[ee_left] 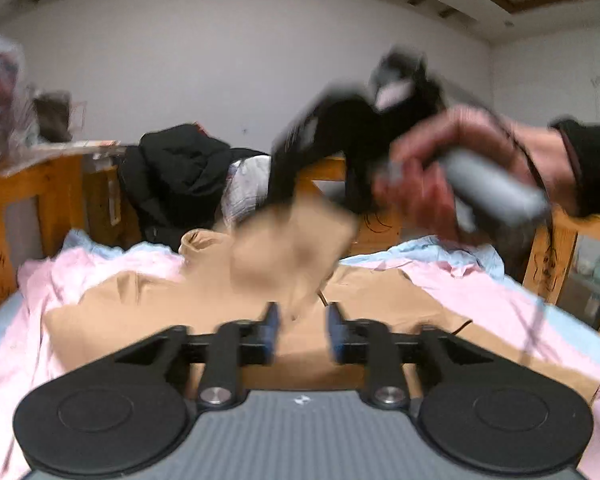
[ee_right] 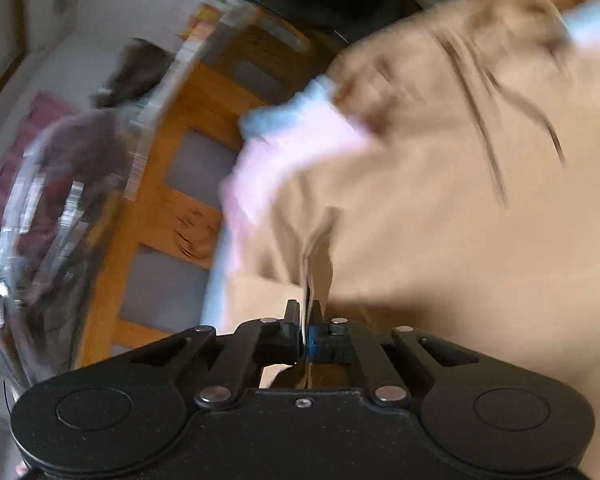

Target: Fold large clothes

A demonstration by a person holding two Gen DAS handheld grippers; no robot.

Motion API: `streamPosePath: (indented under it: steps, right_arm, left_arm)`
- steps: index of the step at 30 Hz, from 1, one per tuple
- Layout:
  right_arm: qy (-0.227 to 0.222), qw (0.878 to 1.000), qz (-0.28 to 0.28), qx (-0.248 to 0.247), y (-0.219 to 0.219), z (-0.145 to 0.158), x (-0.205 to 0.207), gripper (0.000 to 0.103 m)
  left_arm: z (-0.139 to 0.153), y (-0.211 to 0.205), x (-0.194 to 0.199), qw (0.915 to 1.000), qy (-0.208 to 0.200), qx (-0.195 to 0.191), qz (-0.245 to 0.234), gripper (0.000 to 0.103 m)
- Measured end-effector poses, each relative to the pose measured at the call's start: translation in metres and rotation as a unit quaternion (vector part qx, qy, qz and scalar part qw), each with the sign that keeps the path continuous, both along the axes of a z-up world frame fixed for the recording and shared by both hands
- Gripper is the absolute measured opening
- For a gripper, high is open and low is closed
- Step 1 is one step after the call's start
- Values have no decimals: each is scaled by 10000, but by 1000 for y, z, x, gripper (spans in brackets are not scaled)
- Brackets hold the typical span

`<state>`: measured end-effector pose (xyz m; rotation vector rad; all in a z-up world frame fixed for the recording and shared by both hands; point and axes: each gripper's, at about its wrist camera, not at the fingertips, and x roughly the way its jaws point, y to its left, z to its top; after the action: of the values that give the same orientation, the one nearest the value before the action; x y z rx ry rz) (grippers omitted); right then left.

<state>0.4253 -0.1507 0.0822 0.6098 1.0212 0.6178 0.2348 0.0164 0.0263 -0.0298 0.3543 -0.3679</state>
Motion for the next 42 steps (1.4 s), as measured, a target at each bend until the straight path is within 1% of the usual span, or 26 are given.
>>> streamPosePath:
  steps: [1,2,3,4,5,7,9,11,14,15,16,17,18,21,23,25,29,30,31,33,34,35,38,39,40,42]
  right_arm:
    - [-254,9997,5,40,0,18,3,3]
    - [-582,9982,-28,110,-2,43,7,3]
    - [-864,9960,-111,220,-7,66,9,3]
    - [-1113,9930,-210,330,-12,86,12,3]
    - [-1404,9887,-331,405,-19,107,12,3]
    - [-1921,9788,-564,426,-34,140,13,2]
    - [-2195,9721,-740,379,-47,162,13,2]
    - [-2279,9693,-862,319,-56,171,12,2]
    - [-2288,9685,-959,232,-66,174,11,1]
    - [-2268,9687,-981,227,-69,173,10,1]
    - [-2256,9690,-986,219,-71,172,9,1]
    - [-2255,9689,-1004,190,-74,171,7,1]
    - [-2270,9684,-1021,176,-77,170,5,1]
    - [-2399,9637,-1165,92,-90,169,-4,1]
    - [-2480,9594,-1342,71,-112,161,-13,1]
    - [-2398,9592,-1492,-81,-131,142,-21,1]
    - [-1856,9657,-1599,-858,-163,76,-36,1]
    - [-1639,9682,-1591,-1024,-172,52,-41,1]
    - [-1454,9699,-1571,-1157,-178,33,-44,1]
    - [-1202,9701,-1539,-1444,-188,-4,-55,1]
    - [-1134,9698,-1524,-1530,-190,-18,-62,1]
    - [-1070,9690,-1491,-1654,-192,-32,-67,1]
    - [-1153,9652,-1380,-1898,-195,-59,-80,1]
    - [-1207,9638,-1324,-1974,-193,-64,-82,1]
    - [-1288,9617,-1242,-2078,-193,-68,-84,1]
    - [-1434,9560,-1125,-2299,-187,-71,-88,1]
  left_arm:
    - [-1,5,-3,9999,71,-81,58,41]
    - [-4,11,-4,9997,160,-141,142,41]
    - [-7,17,-6,9991,269,-156,291,41]
    - [-11,23,-5,9980,381,-83,491,42]
    - [-16,27,-3,9964,474,57,707,42]
    - [-26,34,11,9902,679,513,1107,42]
    - [-30,38,29,9826,715,976,1410,42]
    - [-35,39,52,9782,735,1299,1445,41]
    - [-49,31,83,9708,791,1892,1244,41]
    - [-53,27,93,9670,762,2099,1223,39]
    - [-56,25,103,9635,685,2264,1255,32]
    - [-58,23,109,9606,627,2370,1307,27]
    - [-57,24,114,9588,625,2407,1375,17]
    - [-50,33,120,9612,598,2118,1663,7]
    - [-46,39,119,9582,516,2119,1850,4]
    - [-47,46,118,9563,490,2181,1884,3]
    - [-58,44,114,9502,546,2639,1562,3]
    - [-62,43,113,9491,619,2739,1427,3]
    - [-63,44,114,9508,716,2732,1277,4]
    - [-62,45,112,9563,968,2570,1007,7]
    - [-61,47,113,9582,1074,2500,888,11]
    - [-60,47,112,9589,1147,2472,791,13]
    - [-53,54,108,9613,1370,2348,454,26]
    - [-50,58,107,9624,1453,2267,355,40]
    - [-48,63,105,9639,1528,2165,269,52]
    - [-41,76,96,9705,1634,1767,128,60]
